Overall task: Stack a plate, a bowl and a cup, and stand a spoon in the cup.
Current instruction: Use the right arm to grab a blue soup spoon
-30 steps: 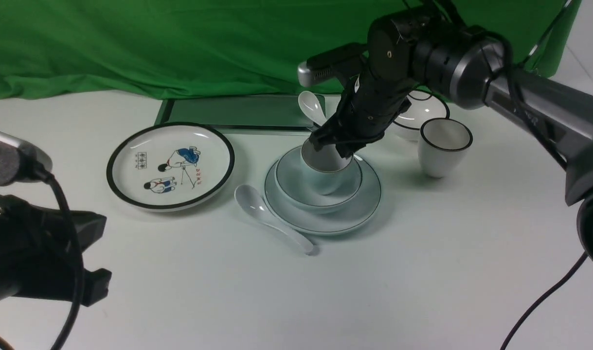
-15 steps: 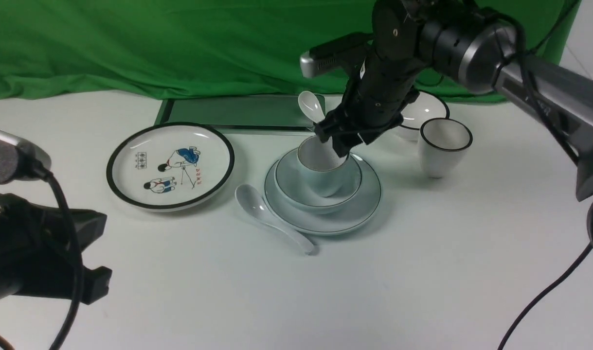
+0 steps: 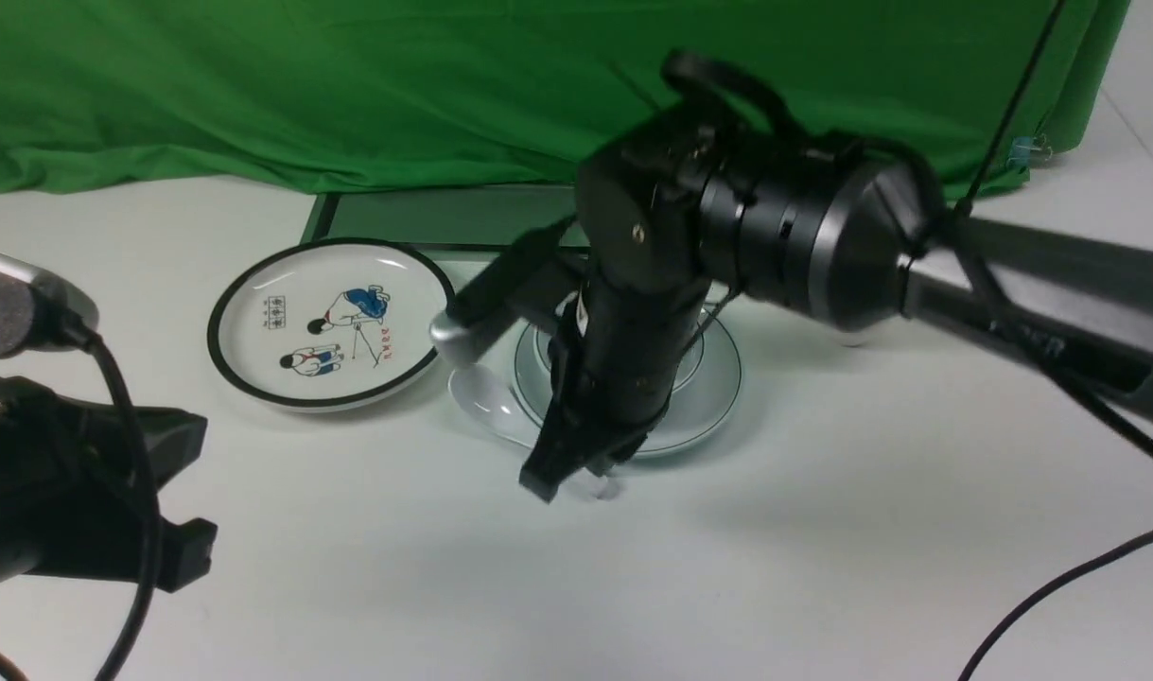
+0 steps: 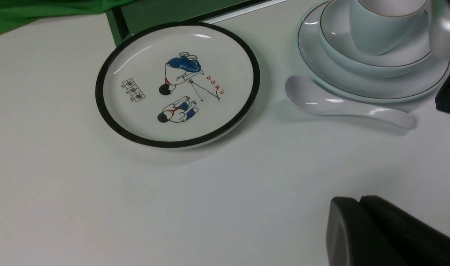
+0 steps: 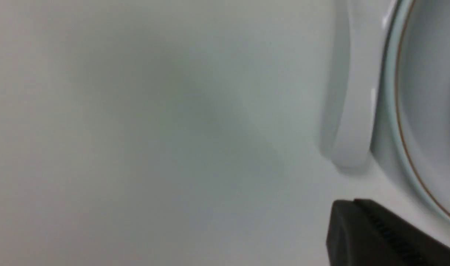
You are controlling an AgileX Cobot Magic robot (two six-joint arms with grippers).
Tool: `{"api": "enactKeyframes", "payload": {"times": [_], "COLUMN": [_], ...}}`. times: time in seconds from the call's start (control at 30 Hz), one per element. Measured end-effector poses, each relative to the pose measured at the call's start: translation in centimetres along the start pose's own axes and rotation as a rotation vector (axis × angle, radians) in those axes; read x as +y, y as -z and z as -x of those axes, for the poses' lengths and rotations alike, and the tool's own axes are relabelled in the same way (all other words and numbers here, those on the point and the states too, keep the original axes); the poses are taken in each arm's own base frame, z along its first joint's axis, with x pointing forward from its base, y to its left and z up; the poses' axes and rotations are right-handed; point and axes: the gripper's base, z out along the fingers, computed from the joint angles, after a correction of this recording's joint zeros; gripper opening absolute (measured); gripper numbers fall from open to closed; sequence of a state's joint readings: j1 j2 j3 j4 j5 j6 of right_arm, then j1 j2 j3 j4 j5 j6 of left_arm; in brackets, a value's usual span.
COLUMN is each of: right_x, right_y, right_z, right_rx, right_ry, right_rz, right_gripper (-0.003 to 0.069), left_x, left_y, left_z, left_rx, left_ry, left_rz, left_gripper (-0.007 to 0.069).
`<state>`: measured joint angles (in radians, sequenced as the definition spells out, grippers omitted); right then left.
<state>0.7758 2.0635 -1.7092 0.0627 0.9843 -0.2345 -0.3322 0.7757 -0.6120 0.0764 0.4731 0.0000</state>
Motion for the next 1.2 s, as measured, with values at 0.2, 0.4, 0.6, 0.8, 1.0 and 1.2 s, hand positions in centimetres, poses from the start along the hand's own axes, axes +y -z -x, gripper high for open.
{"api": "enactKeyframes", "payload": {"times": [0.2, 0.4, 0.6, 0.8, 1.0, 1.2], "right_x": [-0.2, -0.8, -1.3, -1.5, -1.3, 1.6], "right_y": [-2.4, -4.1, -5.4, -6.0, -6.2, -6.1], "right_z": [-1.0, -1.1, -1.3, -0.8, 0.0, 1.5], "right_rx": [-0.011, -0.007, 0.015, -0.044, -0.115, -0.219], "right_ry": [0.034, 0.047, 0.039, 0.036, 0.049, 0.174], "right_rz": [-0.049, -0.076, -0.073, -0.084, -0.093, -0.052], "right_gripper": [0.0013, 0.0013, 0.0013, 0.0012, 0.0012, 0.0012], "left_x": [0.0, 0.0, -0.1, -0.1, -0.1, -0.1], "left_y": [0.0, 0.0, 0.0, 0.0, 0.0, 0.0], "left_z": [0.0, 0.0, 0.0, 0.0, 0.1, 0.1], "left_rx": [0.000, 0.000, 0.000, -0.002, -0.008, -0.014], "left_ry": [0.002, 0.003, 0.017, 0.019, 0.020, 0.030], "left_rz": [-0.001, -0.001, -0.009, -0.010, -0.010, -0.015], "left_gripper": [-0.0029, -0.0029, -0.0029, -0.0029, -0.0029, -0.0029]}}
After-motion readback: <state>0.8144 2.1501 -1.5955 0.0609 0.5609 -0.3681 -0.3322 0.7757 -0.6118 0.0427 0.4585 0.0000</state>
